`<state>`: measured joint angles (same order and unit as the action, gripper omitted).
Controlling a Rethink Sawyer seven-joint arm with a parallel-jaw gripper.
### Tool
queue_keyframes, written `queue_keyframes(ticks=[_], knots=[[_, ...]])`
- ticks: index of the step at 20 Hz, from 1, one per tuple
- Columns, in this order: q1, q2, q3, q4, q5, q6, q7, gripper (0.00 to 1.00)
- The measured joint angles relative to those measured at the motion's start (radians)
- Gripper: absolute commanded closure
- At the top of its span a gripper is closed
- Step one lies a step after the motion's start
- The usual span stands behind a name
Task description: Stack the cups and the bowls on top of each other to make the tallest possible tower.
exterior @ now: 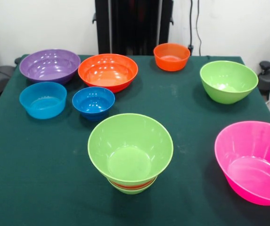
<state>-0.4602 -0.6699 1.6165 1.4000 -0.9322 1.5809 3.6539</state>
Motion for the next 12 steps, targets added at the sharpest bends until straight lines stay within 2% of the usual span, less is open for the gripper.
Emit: queue_keyframes(ticks=[6, 12], knots=[[0.028, -0.055, -0.111, 0.004, 0.054, -0.08, 0.0, 0.0], [0.061, -0.098, -0.209, 0.007, 0.105, -0.118, 0.0, 0.0]])
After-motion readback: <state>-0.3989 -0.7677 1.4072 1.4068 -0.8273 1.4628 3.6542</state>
